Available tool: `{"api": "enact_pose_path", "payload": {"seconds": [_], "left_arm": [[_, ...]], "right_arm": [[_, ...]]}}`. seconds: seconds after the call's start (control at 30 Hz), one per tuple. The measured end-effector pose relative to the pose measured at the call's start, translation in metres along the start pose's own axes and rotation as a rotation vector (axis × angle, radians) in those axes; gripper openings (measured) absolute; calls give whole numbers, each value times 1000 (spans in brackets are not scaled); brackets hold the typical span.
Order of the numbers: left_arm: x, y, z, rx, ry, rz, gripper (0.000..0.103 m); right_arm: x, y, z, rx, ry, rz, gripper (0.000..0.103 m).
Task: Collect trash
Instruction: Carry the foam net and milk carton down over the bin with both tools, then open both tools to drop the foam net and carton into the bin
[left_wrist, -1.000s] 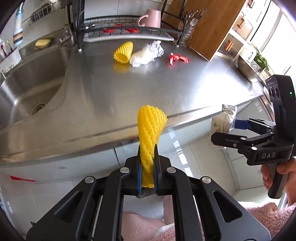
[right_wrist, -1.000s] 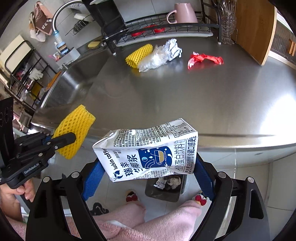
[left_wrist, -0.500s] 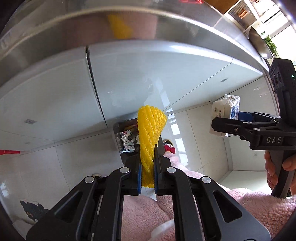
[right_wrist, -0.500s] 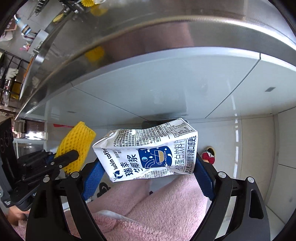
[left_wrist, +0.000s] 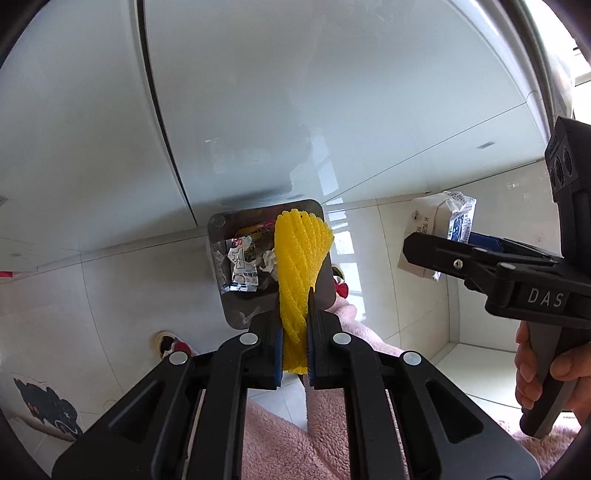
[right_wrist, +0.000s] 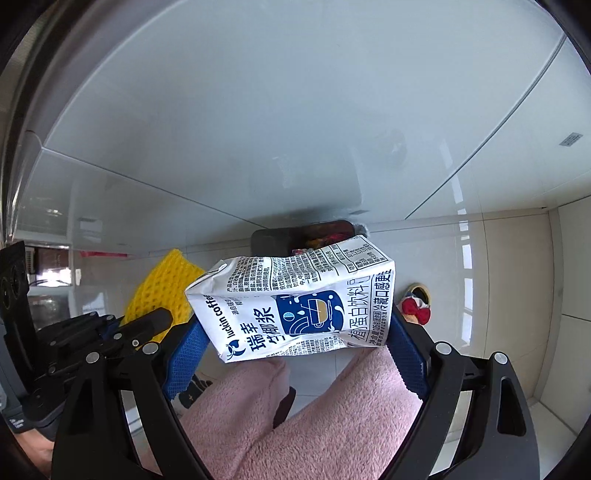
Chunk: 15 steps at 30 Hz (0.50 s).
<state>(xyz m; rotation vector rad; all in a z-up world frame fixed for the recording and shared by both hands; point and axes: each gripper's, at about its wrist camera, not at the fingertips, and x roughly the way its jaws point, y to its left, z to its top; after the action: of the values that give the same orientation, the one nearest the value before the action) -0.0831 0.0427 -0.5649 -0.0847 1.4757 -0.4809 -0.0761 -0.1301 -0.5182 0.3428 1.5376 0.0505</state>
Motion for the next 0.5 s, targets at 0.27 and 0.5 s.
{"api": "enact_pose_path", "payload": {"seconds": [0.27, 0.5], "left_arm": [[43, 9, 8, -36, 64, 5, 8], [65, 10, 10, -51, 96, -3, 8]], "right_arm": [[41, -9, 9, 16, 60, -4, 88], [70, -23, 11, 110, 137, 65, 88]]}}
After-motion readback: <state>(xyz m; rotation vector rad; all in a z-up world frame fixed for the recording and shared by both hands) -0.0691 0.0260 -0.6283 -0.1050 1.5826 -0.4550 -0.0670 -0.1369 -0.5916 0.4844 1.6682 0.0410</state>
